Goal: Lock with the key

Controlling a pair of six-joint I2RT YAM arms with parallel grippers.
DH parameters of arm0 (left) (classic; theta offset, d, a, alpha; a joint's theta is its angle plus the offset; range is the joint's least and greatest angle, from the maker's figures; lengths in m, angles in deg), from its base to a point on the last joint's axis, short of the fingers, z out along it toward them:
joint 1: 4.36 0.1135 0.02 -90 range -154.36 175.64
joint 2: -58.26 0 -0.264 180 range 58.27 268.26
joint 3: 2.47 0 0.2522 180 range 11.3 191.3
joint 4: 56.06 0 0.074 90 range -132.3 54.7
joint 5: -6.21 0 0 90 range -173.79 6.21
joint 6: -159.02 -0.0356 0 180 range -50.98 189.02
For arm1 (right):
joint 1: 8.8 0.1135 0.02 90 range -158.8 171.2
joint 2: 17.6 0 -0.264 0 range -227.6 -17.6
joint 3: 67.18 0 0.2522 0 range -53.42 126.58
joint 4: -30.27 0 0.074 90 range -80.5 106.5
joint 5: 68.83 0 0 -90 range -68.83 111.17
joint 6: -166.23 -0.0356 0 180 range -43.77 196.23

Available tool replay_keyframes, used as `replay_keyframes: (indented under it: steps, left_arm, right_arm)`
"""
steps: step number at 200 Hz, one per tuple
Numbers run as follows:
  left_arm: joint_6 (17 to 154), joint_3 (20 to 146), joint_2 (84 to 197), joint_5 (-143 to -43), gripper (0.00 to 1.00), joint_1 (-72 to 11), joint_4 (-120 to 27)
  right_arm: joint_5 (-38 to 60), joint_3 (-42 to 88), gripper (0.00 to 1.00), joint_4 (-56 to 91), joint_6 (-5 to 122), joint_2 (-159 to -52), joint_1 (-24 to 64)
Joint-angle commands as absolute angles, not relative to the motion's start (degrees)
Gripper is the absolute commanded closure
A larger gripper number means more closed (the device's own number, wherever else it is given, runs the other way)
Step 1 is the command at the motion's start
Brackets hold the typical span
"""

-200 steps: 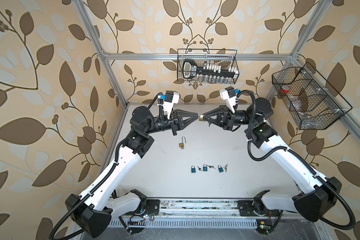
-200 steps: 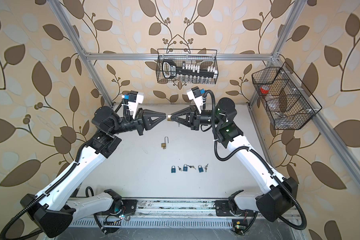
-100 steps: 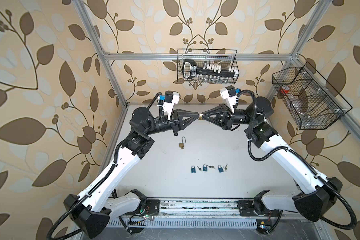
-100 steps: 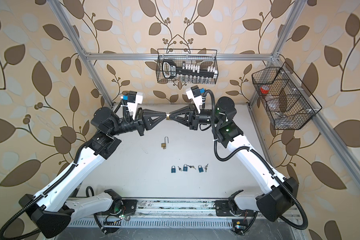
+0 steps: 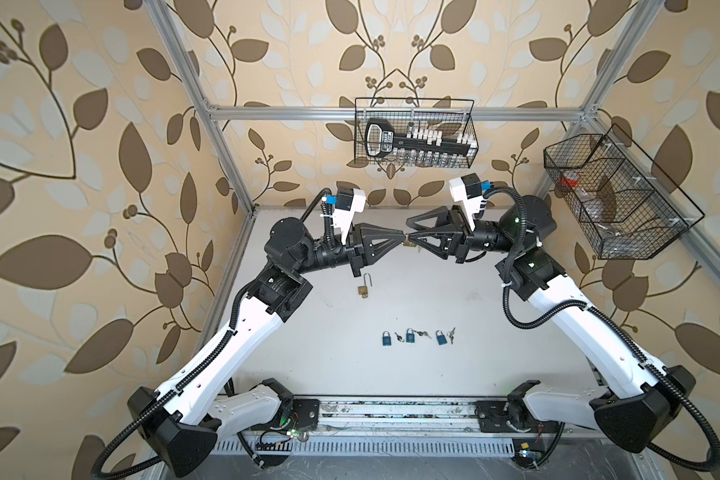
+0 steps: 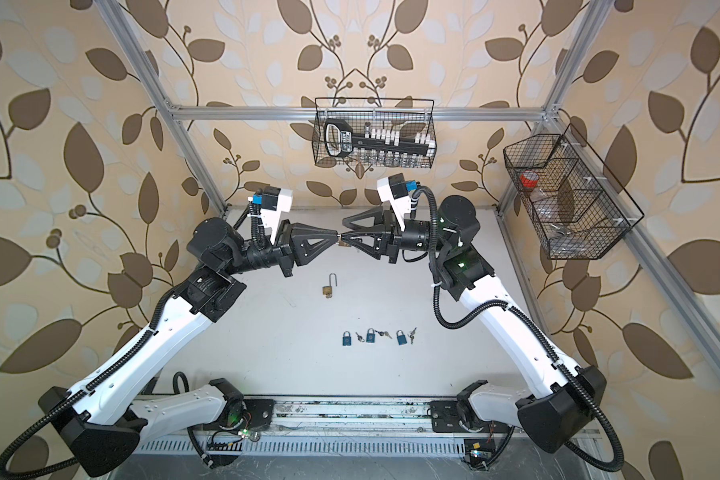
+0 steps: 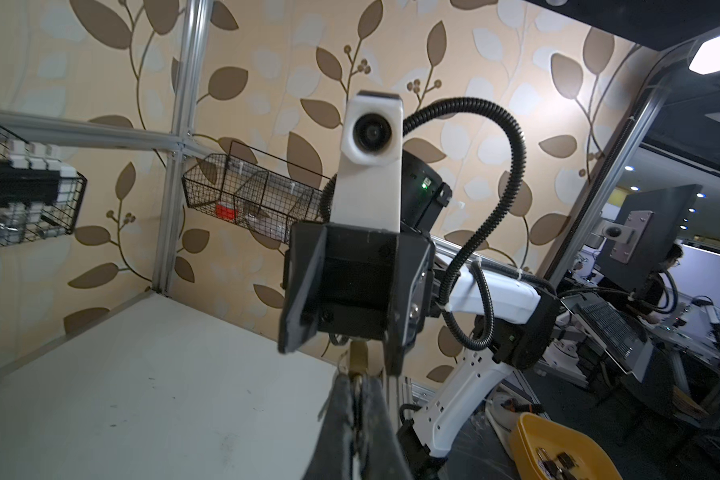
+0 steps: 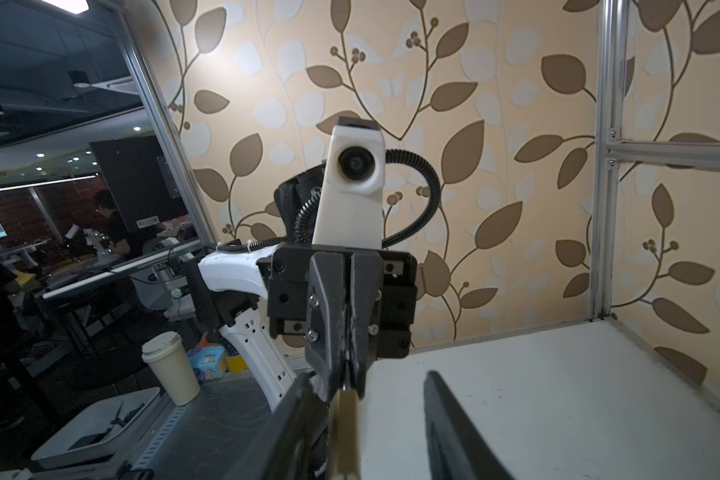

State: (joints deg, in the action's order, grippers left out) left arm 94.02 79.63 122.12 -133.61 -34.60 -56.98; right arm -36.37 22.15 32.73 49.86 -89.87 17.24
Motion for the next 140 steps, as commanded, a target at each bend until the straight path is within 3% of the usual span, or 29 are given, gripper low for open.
replay_keyframes:
  steps: [1, 30, 45, 61, 99, 140]
  left_arm:
    - [92.3, 81.9, 122.1, -141.0, 1.00, -32.3, -53.6]
    - [86.2, 85.8, 123.1, -144.7, 1.00, -32.0, -46.0]
    - [84.5, 87.0, 123.4, -144.9, 1.00, -31.9, -44.0]
    - [83.7, 87.6, 123.5, -144.5, 1.00, -31.5, -43.3]
    - [83.5, 87.9, 123.7, -144.7, 1.00, -31.3, -43.2]
    - [83.4, 87.9, 123.5, -144.6, 1.00, -31.3, -43.1]
  right_arm:
    - [-38.9, 21.8, 0.35, 31.2, 51.7, -87.2, 14.8]
    - [-40.7, 26.2, 0.32, 15.5, 62.0, -87.4, 14.8]
    - [-38.3, 26.9, 0.40, 9.0, 66.1, -86.9, 14.7]
    - [-39.0, 26.3, 0.51, 7.5, 66.5, -86.5, 14.6]
    - [-41.1, 25.3, 0.60, 7.1, 66.2, -86.2, 14.7]
    - [-44.7, 25.2, 0.62, 9.4, 64.3, -86.8, 14.7]
